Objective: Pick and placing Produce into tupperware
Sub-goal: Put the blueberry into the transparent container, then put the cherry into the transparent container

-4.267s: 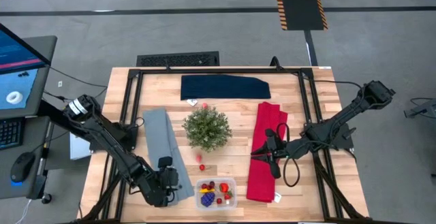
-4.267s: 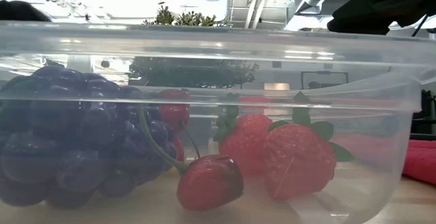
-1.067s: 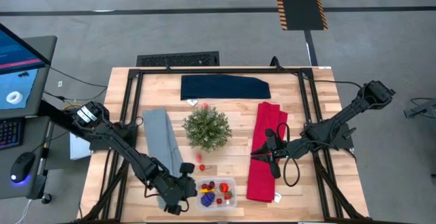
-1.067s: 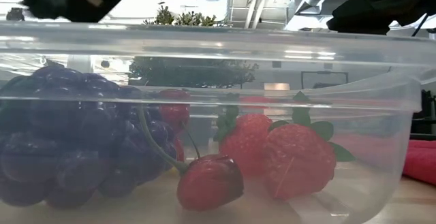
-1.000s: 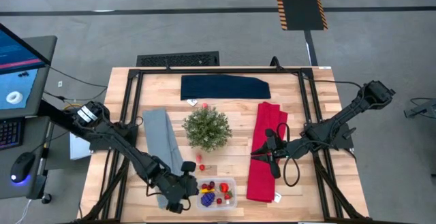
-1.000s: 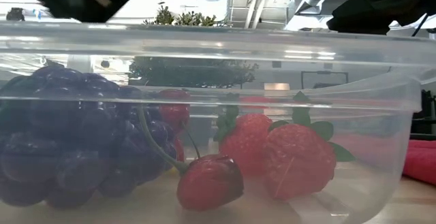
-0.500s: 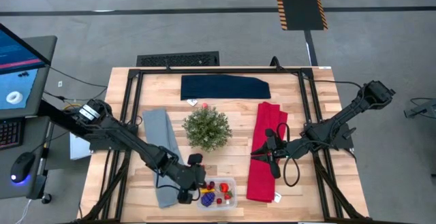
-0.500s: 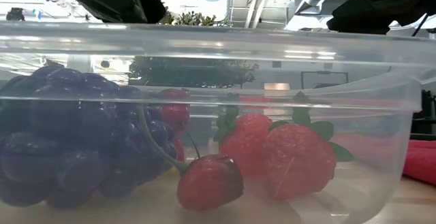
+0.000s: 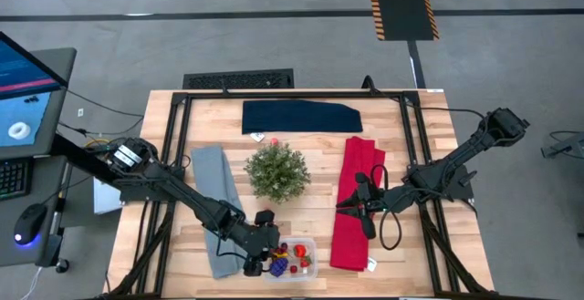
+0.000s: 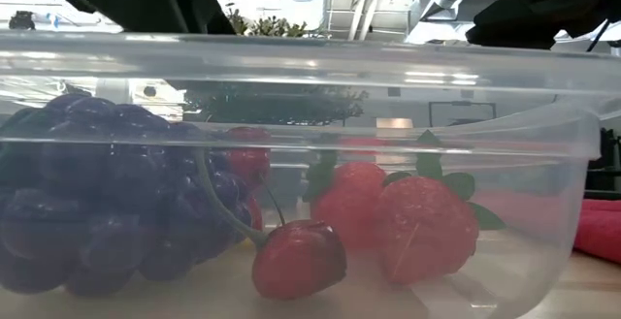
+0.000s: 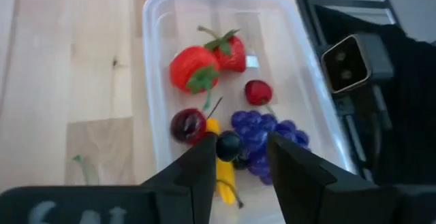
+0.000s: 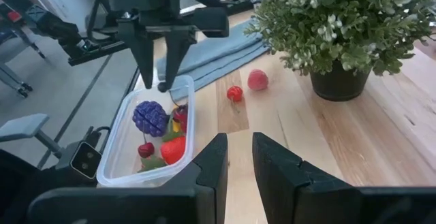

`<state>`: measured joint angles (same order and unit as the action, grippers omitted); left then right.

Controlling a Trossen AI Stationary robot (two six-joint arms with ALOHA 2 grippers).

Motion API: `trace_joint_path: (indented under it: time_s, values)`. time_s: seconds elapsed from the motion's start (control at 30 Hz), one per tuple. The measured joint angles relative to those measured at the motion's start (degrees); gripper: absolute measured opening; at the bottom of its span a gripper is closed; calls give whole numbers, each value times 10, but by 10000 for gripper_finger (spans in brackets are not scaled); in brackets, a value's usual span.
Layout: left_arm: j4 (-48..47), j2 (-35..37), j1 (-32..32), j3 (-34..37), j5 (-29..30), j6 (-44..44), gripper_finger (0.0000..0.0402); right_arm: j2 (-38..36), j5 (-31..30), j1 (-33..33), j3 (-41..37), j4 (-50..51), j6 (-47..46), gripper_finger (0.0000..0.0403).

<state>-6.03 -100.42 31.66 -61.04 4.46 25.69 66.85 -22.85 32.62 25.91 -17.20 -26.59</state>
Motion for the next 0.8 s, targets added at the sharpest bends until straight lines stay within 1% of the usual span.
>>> trace_joint_path:
  time_s: [0.3, 0.47, 0.6, 0.67, 0.8]
  values:
    - [-9, 2, -3, 0, 13, 10, 123, 0, 0, 0, 0, 0, -4, 92]
    - [-11, 2, -3, 0, 4, -8, 123, 0, 0, 0, 0, 1, -4, 92]
    - [-39, 8, -6, 0, 2, -30, 123, 0, 0, 0, 0, 0, -4, 92]
    - [-69, 12, -12, 0, 5, -34, 123, 0, 0, 0, 0, 1, -4, 92]
    - [-93, 12, -27, 0, 15, -52, 123, 0, 0, 0, 0, 0, -4, 92]
